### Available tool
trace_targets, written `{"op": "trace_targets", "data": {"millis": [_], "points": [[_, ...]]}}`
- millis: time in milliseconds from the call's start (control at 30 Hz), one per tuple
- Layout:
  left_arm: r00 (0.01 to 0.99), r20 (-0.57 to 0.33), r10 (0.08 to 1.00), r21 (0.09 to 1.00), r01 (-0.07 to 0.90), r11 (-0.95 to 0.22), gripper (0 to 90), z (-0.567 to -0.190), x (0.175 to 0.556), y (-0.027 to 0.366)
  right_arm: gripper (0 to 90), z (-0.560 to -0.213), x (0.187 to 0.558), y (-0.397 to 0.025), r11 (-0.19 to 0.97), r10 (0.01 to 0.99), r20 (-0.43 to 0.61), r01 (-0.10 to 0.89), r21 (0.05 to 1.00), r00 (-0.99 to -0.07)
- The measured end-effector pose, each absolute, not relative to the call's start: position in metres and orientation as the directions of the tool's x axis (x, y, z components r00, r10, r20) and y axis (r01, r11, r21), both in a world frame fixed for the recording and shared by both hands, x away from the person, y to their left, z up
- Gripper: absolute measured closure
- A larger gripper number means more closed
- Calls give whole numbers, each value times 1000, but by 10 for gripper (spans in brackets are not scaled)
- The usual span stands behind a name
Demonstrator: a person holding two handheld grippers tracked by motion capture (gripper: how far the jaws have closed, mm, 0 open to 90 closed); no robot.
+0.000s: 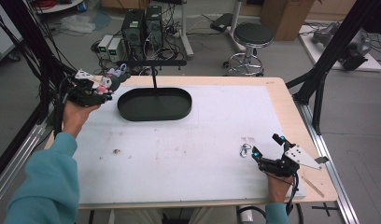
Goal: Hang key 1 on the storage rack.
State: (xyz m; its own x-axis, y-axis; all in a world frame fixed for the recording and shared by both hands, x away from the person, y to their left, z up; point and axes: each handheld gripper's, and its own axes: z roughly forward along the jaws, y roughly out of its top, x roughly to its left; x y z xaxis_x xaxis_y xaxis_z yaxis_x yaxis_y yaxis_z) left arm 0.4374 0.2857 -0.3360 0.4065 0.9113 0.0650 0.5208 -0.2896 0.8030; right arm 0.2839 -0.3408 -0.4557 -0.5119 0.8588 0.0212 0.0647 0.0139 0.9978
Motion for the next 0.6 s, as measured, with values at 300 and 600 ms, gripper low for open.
{"op": "trace_targets", "data": {"millis": [300, 600], "points": [[407, 66, 911, 794, 531, -294, 534, -347, 446, 279, 24, -456, 284, -341, 15, 858, 20, 65, 998, -513], [405, 35, 914, 798, 539, -270, 529, -359, 457, 276, 24, -456, 284, -340, 16, 860, 20, 66, 998, -510]]}}
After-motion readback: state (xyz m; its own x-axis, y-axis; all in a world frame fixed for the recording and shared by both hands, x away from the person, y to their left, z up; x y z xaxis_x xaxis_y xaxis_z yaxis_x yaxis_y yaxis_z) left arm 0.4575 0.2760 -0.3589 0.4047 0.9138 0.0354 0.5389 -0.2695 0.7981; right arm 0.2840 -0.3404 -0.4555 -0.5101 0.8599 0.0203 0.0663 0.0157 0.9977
